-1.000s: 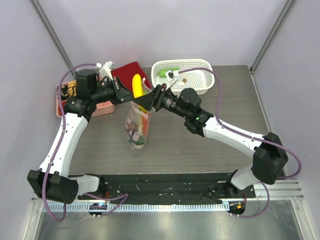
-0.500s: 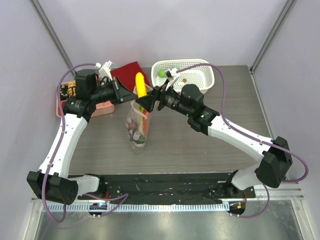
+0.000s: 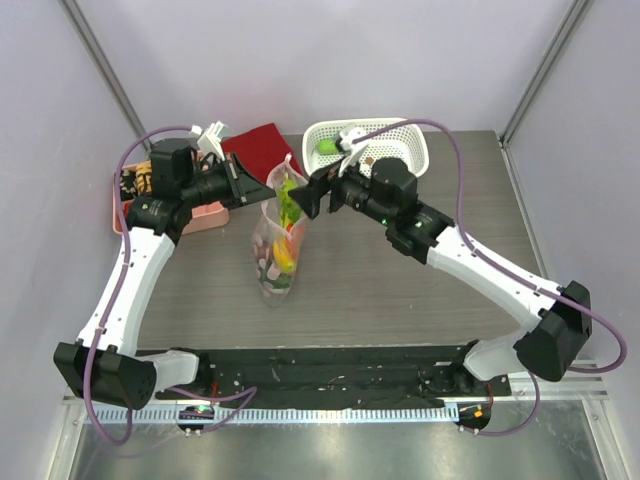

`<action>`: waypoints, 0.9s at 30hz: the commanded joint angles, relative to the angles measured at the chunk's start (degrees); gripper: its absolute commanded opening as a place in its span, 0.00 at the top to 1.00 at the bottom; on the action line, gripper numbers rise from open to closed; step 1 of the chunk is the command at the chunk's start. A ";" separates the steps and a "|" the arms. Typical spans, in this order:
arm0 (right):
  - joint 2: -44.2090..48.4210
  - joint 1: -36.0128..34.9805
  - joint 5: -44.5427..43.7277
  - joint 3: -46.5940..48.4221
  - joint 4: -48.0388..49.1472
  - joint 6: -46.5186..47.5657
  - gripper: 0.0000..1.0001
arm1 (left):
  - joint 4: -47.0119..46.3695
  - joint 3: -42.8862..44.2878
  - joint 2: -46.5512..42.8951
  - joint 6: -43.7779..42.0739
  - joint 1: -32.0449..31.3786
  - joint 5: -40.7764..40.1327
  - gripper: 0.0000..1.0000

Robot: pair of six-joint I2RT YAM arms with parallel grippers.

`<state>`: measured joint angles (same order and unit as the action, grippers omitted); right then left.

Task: Place the food in the zip-top bag and seal the zipper
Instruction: Place the fake fruit in the zipper food storage bag, then pick up the fake vegetable from the bin.

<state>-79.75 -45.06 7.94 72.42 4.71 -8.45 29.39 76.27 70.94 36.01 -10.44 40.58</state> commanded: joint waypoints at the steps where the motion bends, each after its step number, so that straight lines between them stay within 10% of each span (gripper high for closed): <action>1: -1.10 8.90 -4.69 4.91 3.99 -6.45 0.11 | -3.99 0.90 -1.33 0.47 -0.20 0.73 1.00; 7: -14.02 16.66 -6.46 10.36 10.91 -2.75 0.14 | -4.69 0.55 -0.89 1.08 -0.11 0.56 1.00; 16: -38.33 25.10 19.65 25.08 12.63 28.38 0.05 | -3.90 0.37 -0.45 0.47 -0.11 0.47 1.00; 27: -60.78 27.39 21.15 48.93 2.77 61.00 0.29 | -1.96 -0.16 0.34 -0.68 0.24 0.20 1.00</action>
<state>-137.21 -17.19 26.39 113.47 8.84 39.20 29.36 76.20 71.22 36.18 -10.44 40.14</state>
